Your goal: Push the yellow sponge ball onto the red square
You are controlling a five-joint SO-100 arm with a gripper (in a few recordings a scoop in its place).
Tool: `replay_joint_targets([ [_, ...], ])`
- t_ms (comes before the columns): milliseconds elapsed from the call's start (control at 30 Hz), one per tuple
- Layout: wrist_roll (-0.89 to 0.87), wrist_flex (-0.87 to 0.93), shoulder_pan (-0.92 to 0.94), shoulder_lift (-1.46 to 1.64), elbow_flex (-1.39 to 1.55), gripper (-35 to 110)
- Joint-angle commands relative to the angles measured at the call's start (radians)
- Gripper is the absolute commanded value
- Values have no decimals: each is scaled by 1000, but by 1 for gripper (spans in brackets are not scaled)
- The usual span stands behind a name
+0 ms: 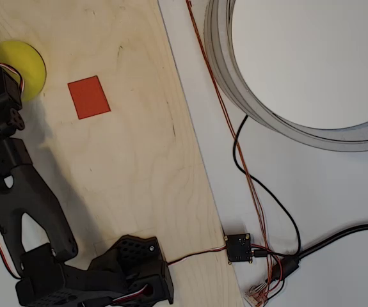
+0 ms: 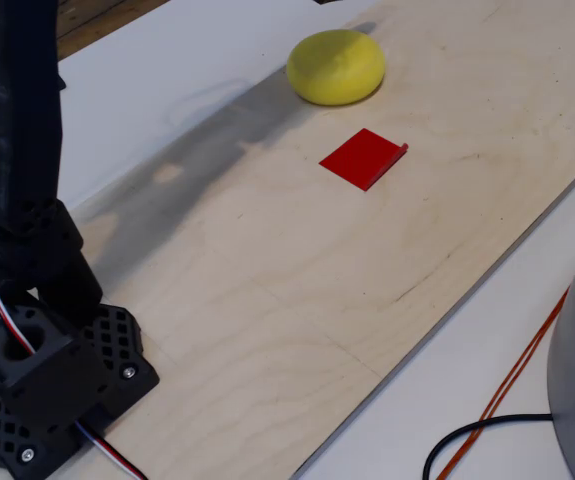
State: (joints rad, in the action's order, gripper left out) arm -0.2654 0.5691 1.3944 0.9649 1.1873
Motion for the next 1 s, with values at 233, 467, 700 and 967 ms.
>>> replay_joint_targets([
  [233,-138,129,57,-121,-229,17],
  [467,-207,422,75,-410,-732,17],
  [700,-210,753,84,-793,-1420,17],
  [967,-173,811,103,-752,-1420,17],
])
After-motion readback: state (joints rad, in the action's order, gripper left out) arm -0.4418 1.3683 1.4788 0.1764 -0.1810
